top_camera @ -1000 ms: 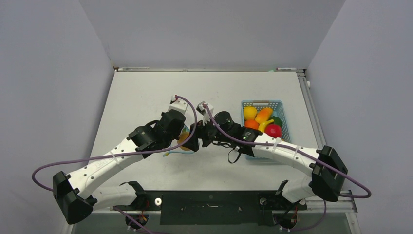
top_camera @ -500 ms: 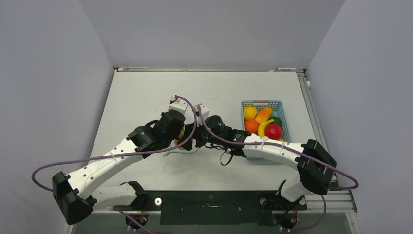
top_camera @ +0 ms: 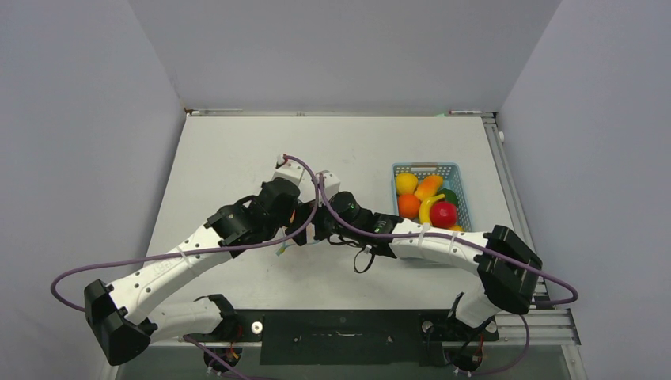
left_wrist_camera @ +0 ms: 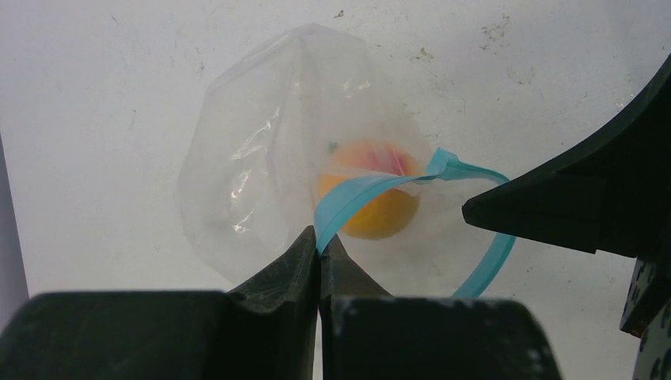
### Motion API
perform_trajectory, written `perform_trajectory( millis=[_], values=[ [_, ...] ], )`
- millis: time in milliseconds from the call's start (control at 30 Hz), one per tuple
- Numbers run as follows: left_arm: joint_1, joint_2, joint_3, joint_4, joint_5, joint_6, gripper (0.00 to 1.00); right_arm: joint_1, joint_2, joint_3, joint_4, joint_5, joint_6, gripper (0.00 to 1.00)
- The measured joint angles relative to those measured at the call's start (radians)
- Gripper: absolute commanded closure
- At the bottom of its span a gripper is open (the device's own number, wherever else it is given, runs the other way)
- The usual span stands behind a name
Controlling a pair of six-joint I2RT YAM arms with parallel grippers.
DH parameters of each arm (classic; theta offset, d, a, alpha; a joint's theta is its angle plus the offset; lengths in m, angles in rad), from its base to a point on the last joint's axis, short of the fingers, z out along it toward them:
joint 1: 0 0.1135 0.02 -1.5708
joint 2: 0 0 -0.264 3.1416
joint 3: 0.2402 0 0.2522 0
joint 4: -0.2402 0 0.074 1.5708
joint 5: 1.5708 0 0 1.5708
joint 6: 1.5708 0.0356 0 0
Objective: Place the food in the zip-top bag and seal the zipper
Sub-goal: Place the fake fruit in the zipper food storage bag.
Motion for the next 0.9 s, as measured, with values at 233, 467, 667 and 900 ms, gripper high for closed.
perform_trajectory(
  millis=[233, 467, 667, 900],
  values=[
    [0.001, -0.001, 0.0, 0.0, 0.0, 0.0, 1.0, 0.0, -0.052, -0.003, -0.008, 0.046, 0.001, 0.03],
    [0.001, -0.001, 0.0, 0.0, 0.001, -0.003, 1.0, 0.001, -0.185, -0.039, -0.043, 0.143, 0.026, 0.05],
    [0.001, -0.001, 0.0, 0.0, 0.001, -0.006, 1.0, 0.001, -0.225, -0.102, -0.083, 0.216, 0.073, 0.13],
    [0.001, -0.001, 0.0, 0.0, 0.001, -0.007, 1.0, 0.001, -0.223, -0.142, -0.117, 0.252, 0.145, 0.21]
  ],
)
